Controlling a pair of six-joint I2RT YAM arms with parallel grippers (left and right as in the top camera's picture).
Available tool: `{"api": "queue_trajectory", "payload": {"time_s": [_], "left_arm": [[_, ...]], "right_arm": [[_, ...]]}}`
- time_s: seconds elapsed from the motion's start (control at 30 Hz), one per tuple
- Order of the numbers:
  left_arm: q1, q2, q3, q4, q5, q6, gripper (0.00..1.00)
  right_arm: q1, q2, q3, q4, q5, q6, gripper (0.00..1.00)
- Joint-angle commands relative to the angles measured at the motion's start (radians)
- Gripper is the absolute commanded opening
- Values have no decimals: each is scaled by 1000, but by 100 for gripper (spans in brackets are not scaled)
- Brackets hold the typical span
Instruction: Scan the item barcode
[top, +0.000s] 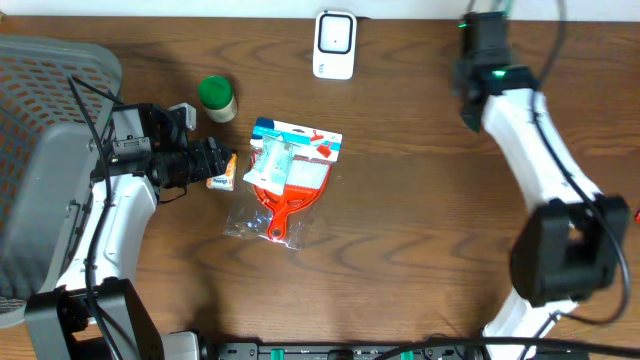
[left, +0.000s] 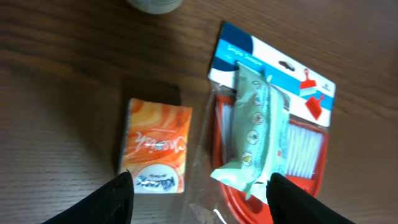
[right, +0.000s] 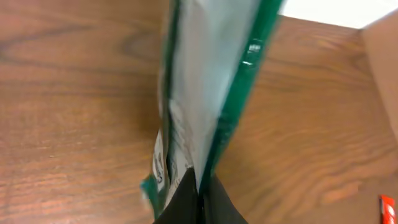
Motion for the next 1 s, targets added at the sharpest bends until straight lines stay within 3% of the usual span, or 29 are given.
{"api": "queue_trajectory", "payload": {"time_s": [0.0, 0.13, 0.63, 0.97], "left_arm": [[8, -8, -7, -5, -39, -9, 68], [8, -8, -7, -5, -39, -10, 69], [8, -8, -7, -5, -39, -9, 68], [8, -8, -7, -5, -39, -9, 69]], "right_arm": [[42, 62, 18, 43, 108, -75, 1], [84, 127, 31, 123, 211, -153, 1], [171, 168, 50, 419, 239, -352, 1], [224, 257, 50, 637, 329, -672, 1]]}}
